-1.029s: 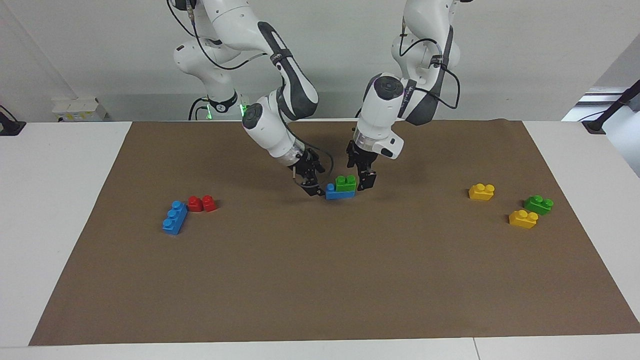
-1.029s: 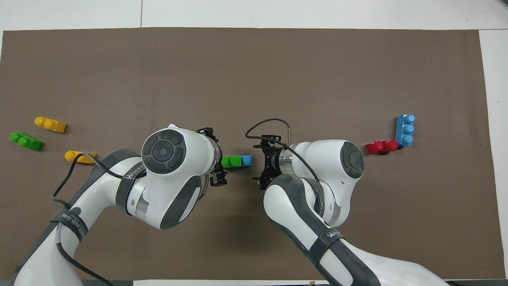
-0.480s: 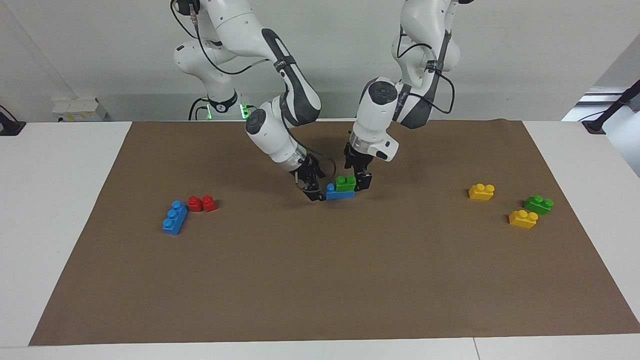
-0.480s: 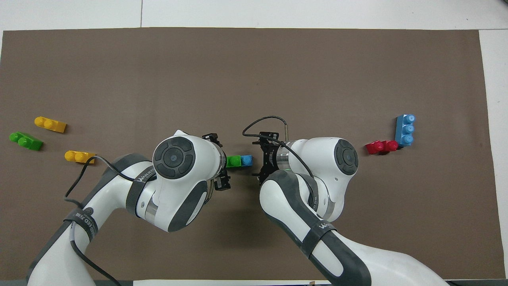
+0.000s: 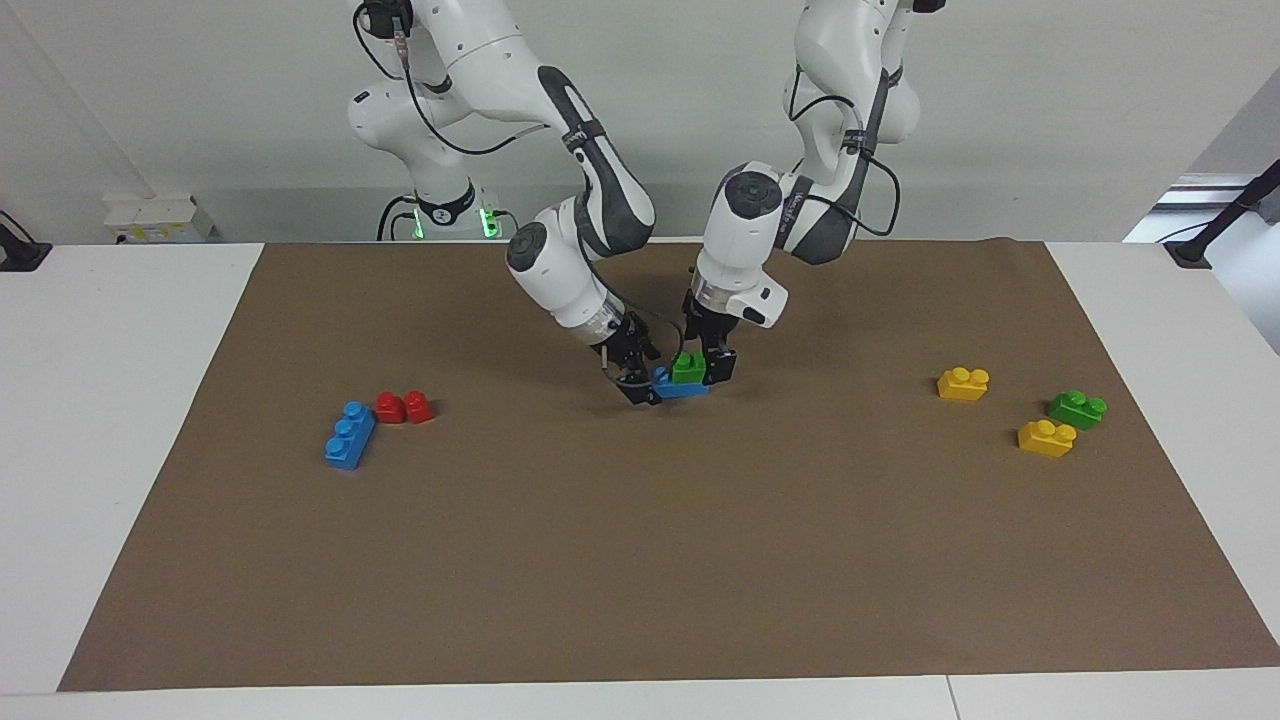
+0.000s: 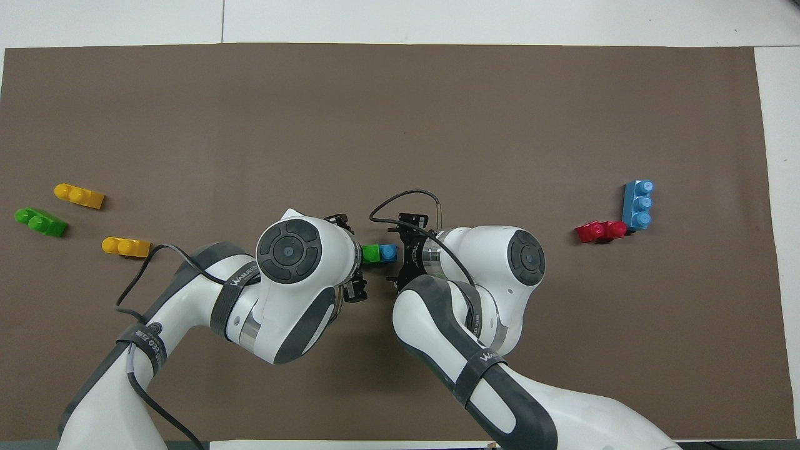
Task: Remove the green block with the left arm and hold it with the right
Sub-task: 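Grasp the green end with the left gripper while the right gripper grasps blue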
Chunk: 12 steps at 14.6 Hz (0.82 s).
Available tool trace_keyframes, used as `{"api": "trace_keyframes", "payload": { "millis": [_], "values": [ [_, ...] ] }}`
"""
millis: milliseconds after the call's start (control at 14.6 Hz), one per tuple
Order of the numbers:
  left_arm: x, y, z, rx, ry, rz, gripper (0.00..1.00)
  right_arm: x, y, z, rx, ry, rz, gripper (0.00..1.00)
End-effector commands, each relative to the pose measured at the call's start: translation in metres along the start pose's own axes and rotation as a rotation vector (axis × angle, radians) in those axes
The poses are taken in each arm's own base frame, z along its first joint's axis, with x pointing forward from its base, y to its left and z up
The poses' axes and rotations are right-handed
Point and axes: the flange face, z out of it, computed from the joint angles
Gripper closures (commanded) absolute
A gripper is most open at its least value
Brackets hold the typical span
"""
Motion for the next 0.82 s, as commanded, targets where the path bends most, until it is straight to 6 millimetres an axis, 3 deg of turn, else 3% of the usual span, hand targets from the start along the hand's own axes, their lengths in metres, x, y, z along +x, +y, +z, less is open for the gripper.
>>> {"api": "trace_keyframes", "payload": {
  "millis": [0,412,755],
  "values": [
    [0.000,-0.002,0.001,-0.022,0.007,-0.009,0.00,0.002,-0.004,0.006,0.015,-0.007,-0.008,0.05],
    [-0.001,-0.003,0.001,-0.018,0.010,-0.007,0.00,0.003,0.004,0.023,0.023,0.007,-0.018,0.07],
    [0.001,-0.004,0.002,-0.011,0.020,-0.008,0.00,0.002,0.003,0.022,0.027,0.002,-0.011,0.14]
  ]
}}
